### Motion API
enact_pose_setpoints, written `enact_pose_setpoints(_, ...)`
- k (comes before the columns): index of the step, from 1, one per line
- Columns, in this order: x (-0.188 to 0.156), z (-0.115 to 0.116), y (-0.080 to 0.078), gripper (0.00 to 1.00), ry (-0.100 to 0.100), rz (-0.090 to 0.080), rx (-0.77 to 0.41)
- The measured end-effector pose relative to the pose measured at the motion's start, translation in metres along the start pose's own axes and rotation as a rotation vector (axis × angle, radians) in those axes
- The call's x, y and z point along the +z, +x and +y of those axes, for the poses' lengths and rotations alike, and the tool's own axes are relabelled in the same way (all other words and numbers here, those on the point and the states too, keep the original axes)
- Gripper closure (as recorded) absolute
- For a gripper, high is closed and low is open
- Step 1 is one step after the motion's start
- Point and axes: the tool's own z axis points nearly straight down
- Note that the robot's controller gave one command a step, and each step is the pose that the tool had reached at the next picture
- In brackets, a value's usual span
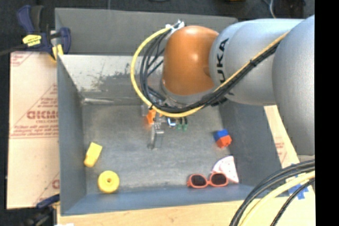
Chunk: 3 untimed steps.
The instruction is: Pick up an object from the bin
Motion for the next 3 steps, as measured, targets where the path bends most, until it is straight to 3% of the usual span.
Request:
enact_pose_setpoints(1, -0.004, -0.001, -0.001, 0.00, -0.001, -0.006, 0.003)
enact_pose_setpoints(2, 0.016, -0.031, -0.034, 0.00, -0.001, -0.014, -0.168)
enact_pose_setpoints(3, 0.020, -0.068, -0.062, 0.00, 0.000, -0.010, -0.113)
